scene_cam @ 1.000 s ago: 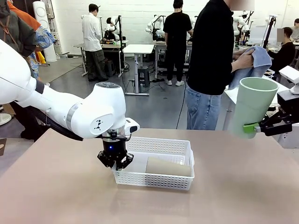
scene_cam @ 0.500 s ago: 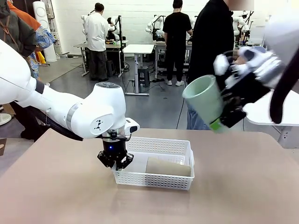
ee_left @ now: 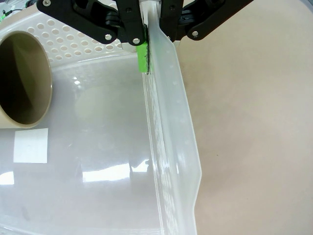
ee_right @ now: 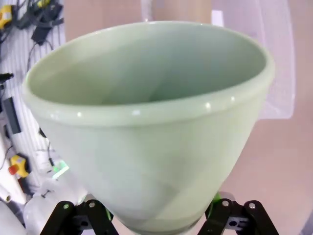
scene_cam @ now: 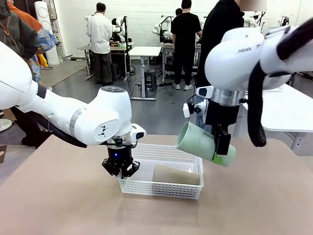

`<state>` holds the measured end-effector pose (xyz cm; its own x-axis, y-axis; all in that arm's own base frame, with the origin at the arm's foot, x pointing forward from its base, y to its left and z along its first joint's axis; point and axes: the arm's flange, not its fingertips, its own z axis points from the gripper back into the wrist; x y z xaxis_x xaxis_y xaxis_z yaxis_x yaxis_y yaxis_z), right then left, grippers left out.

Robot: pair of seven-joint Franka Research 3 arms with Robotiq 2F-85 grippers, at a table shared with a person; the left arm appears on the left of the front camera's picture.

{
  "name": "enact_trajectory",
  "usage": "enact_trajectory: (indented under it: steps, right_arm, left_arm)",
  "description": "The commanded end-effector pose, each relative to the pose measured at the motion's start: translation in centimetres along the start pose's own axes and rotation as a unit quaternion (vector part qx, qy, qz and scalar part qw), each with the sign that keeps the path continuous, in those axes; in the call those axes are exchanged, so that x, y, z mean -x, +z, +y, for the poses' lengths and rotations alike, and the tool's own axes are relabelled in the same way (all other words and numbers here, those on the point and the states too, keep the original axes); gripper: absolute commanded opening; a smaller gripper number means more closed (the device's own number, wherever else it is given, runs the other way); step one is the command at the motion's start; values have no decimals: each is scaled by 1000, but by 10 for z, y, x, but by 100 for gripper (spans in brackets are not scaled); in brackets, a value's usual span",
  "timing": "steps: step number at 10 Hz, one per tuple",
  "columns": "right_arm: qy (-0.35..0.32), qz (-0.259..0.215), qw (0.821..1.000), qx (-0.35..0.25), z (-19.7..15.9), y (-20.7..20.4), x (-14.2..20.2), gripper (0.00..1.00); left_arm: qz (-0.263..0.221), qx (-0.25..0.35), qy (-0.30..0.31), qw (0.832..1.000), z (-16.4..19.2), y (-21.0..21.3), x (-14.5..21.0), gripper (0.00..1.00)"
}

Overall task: Clean and organize the cups into the basket.
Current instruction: Pick up the Reusable plastic cup from the right side of the table and stack it inside the Organizing basket in the center of the table.

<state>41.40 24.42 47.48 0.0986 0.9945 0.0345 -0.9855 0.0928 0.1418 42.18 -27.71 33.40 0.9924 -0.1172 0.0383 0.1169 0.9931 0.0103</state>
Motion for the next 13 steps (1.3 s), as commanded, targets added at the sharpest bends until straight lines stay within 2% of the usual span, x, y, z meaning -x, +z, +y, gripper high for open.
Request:
enact_trajectory:
  steps: [1, 2, 3, 4, 8, 9, 10, 12, 13]
  right_arm:
    - [14, 12, 1000, -17, -9, 12, -20, 80]
    - [17, 16, 1000, -19, -10, 7, -21, 80]
    - [32, -9, 999, 0, -10, 6, -16, 80]
    - [17, 4, 1000, -24, -7, -1, -19, 80]
    - [20, 1, 1000, -22, -9, 0, -21, 80]
    - [17, 25, 999, 28, 4, 0, -23, 80]
    - [-4, 76, 995, 62, 7, -3, -39, 80]
    - [4, 119, 991, 66, -2, -9, -73, 80]
    - [5, 123, 991, 61, -9, -10, -79, 80]
  left_arm:
    - [2, -4, 0, 1000, 0, -4, 4, 0]
    - [2, -4, 0, 1000, 0, -4, 4, 0]
    - [2, -4, 0, 1000, 0, -4, 4, 0]
    - [2, -4, 0, 1000, 0, -4, 4, 0]
    - [2, -4, 0, 1000, 0, -4, 4, 0]
    - [2, -4, 0, 1000, 0, -4, 4, 0]
    - [2, -4, 0, 1000, 0, -4, 4, 0]
    - [2, -4, 0, 1000, 0, -4, 4, 0]
    - [2, -4, 0, 1000, 0, -4, 4, 0]
